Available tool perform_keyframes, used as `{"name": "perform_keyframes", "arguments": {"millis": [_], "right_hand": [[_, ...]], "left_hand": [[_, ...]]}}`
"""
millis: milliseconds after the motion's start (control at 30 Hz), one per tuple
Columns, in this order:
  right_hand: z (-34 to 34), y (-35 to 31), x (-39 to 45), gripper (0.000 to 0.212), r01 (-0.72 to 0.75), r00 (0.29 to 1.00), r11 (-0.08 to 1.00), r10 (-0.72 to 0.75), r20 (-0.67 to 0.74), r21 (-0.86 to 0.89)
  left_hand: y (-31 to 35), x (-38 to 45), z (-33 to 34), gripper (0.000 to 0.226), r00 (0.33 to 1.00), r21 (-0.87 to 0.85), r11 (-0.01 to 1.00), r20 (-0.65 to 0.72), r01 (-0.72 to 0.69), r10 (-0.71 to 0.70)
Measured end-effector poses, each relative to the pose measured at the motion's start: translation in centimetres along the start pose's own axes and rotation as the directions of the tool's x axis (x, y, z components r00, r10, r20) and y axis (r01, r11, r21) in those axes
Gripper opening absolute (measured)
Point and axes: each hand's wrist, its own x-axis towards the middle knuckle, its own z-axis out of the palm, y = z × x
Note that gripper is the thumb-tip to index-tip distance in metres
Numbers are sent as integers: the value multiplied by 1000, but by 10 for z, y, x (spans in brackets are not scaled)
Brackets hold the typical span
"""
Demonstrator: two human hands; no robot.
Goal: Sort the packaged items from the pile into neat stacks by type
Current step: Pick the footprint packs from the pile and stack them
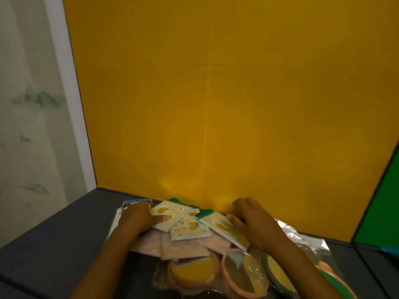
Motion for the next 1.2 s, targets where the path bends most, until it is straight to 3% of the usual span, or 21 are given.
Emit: {"name": "perform_keyframes", "arguments": {"millis": [100, 200, 367, 533, 667, 900, 1067, 1200], "right_hand": [[-5, 7, -5, 45, 6, 1000, 1000, -6, -15, 0], [-9, 10, -7, 45, 22, 1000, 1000, -22, -17, 4], [-11, 0, 0, 41, 93, 995, 994, -92, -26, 63], [2, -29, 12, 43, 135, 991, 969, -136, -9, 209], [25, -68, 16, 39, 151, 986, 945, -164, 22, 290], [57, -135, 37, 37, 108, 985, 965, -136, 103, 238], [75, -169, 56, 26, 31, 978, 979, -71, 194, 202], [99, -196, 71, 44, -24, 973, 997, 7, 232, 69]], "left_hand": [[1, -2, -4, 57, 1000, -168, 986, 18, 16, -13], [-3, -12, -1, 43, 997, -445, 893, -3, 68, -77], [-7, -42, -9, 19, 971, -817, 549, 57, 179, -232], [-32, -85, -24, 17, 926, -950, 186, 180, 251, -333], [-68, -114, -38, 26, 912, -981, 4, 179, 194, -369], [-116, -130, -52, 23, 916, -989, -114, 127, 90, -380], [-142, -119, -54, 18, 930, -986, -122, 146, 111, -338], [-164, -109, -54, 5, 926, -975, -151, 206, 166, -317]]}}
